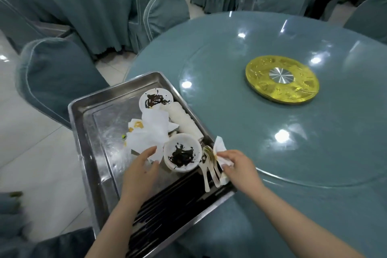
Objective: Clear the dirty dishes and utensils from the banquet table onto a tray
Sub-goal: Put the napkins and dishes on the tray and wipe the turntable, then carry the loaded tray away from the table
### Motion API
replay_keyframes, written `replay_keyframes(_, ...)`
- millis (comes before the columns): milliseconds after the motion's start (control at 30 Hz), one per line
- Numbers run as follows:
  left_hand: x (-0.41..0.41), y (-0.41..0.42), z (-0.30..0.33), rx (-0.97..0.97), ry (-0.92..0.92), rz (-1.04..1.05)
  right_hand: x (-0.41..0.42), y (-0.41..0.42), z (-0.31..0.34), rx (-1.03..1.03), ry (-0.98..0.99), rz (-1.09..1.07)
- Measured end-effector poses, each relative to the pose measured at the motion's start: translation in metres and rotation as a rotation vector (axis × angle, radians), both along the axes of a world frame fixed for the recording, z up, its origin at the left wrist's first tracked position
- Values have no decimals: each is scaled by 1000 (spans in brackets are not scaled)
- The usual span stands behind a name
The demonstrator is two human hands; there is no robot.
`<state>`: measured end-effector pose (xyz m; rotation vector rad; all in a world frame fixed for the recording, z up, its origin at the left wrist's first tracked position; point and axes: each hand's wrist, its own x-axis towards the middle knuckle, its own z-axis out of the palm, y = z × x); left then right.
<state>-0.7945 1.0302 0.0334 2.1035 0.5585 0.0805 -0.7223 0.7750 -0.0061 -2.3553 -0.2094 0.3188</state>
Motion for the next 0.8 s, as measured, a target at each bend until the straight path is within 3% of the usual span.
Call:
replay_keyframes(433,-31,42,-24,-40,3,78,-28,67,-25,31,142,-77)
replay_keyframes(600,-34,46,-33,-65,15,86,-23,64,-20,149,256,-115)
replay_keyframes(800,-40,51,-41,-93,15,122,-7,42,-8,99,88,-233)
